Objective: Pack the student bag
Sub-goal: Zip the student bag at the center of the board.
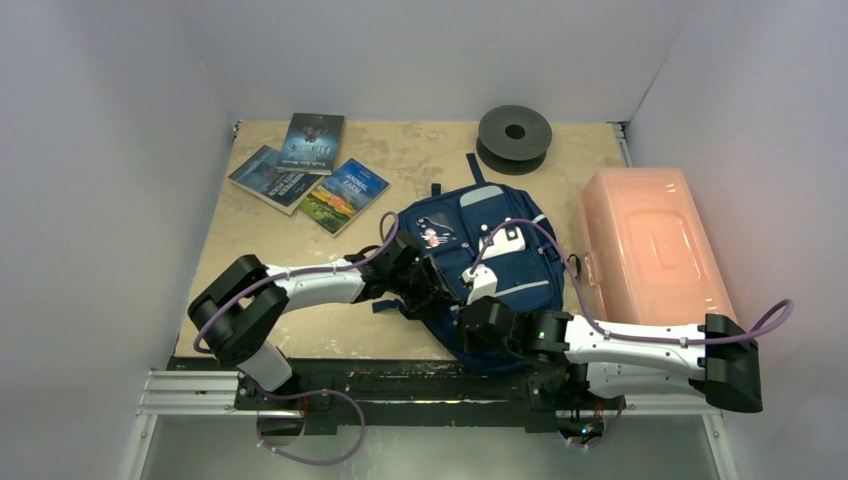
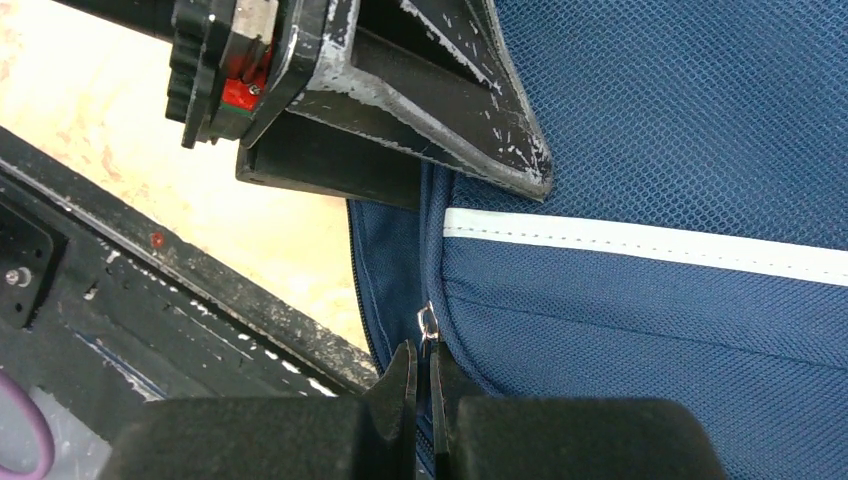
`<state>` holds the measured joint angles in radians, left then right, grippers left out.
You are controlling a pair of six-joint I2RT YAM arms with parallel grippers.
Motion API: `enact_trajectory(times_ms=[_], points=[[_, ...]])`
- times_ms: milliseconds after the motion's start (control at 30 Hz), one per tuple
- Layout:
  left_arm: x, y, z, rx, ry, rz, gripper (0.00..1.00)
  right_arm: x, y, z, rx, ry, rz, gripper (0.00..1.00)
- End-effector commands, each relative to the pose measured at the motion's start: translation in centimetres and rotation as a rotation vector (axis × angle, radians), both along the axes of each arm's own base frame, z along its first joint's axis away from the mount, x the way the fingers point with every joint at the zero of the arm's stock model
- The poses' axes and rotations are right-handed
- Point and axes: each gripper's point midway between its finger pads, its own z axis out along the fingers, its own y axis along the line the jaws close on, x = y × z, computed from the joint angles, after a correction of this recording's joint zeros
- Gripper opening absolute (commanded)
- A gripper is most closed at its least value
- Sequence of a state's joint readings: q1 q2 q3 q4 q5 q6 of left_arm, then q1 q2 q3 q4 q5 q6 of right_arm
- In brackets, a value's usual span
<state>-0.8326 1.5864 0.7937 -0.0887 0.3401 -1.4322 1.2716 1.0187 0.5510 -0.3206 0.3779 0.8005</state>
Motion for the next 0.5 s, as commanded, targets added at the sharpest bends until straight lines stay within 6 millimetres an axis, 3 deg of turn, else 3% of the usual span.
enact_trajectory(times_ms=[0,100,233,333,467], points=[[2.4,-2.2,1.7,-0.1,-0.088,0.066,0.52,0.9,1.4,2.5,0.044,-0.075,0.024,0.0],[2.5,-1.8,1.4,-0.079,-0.123,0.052,0.25,0.8,1.8,2.1,-0.014,-0.083,0.088,0.0],[3.1,2.1,0.9,0.14,-0.227,-0.012,0.0,0.9,2.1,1.5,-0.175,-0.11,0.2,0.0],[4.0,5.0,1.6,0.26,-0.268,-0.077,0.0,0.8,2.8,2.5,-0.197,-0.16,0.289,0.0],[5.2,7.4,3.0,0.224,-0.289,-0.127,0.0,0.8,1.2,3.3,-0.222,-0.12,0.195,0.0]])
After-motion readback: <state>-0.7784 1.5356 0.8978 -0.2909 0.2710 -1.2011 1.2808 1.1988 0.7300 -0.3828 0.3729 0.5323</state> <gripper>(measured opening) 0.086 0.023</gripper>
